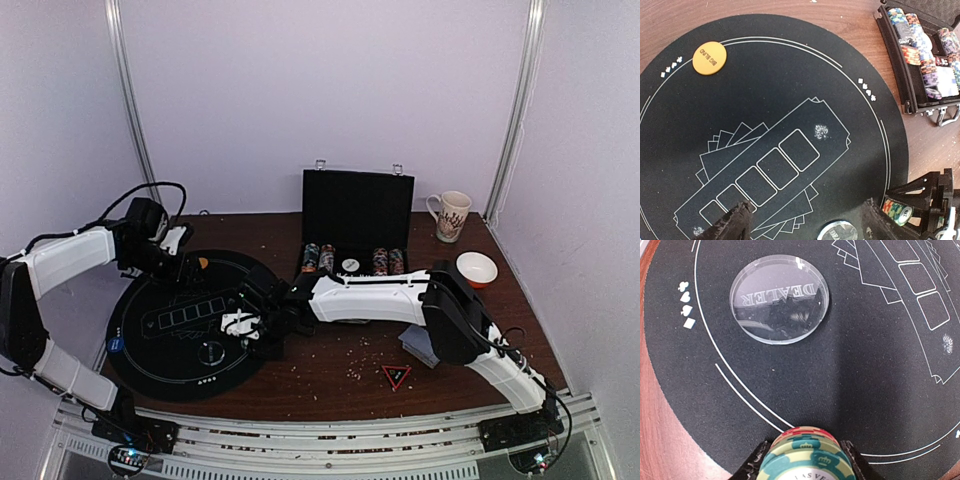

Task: Distribute texas hold em gaming equipment
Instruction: Place the poker chips pile in the dealer area.

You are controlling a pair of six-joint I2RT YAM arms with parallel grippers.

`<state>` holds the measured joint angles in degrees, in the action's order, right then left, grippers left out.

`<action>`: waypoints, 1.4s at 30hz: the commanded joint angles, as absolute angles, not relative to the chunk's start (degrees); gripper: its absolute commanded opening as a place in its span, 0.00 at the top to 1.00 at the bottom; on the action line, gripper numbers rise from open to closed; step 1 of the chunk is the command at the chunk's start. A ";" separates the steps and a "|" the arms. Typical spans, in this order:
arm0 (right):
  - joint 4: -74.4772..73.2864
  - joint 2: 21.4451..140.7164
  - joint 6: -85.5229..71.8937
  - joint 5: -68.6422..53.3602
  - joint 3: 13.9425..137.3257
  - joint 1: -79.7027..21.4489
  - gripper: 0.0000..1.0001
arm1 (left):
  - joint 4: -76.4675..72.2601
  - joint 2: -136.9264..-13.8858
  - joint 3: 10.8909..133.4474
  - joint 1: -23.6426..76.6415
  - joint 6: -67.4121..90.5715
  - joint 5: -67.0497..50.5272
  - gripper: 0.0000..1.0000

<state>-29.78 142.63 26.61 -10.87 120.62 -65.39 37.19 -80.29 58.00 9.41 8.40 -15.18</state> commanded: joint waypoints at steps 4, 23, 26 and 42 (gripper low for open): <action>-33.09 144.40 27.95 -9.95 119.57 -66.01 0.52 | 37.86 -79.15 60.55 9.05 7.19 -14.30 0.23; -32.80 144.33 28.99 -11.97 121.20 -66.26 0.30 | 38.10 -79.10 60.57 9.03 6.49 -15.62 0.23; -32.33 144.32 28.38 -12.13 121.28 -66.19 0.02 | 38.06 -79.01 60.39 9.05 6.39 -15.71 0.22; -26.40 136.33 26.36 -14.66 122.01 -66.44 0.00 | 38.06 -78.02 60.81 9.05 6.05 -14.33 0.18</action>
<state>-27.03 142.37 27.00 -12.16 121.25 -65.91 38.11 -79.85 59.66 9.41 6.92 -15.16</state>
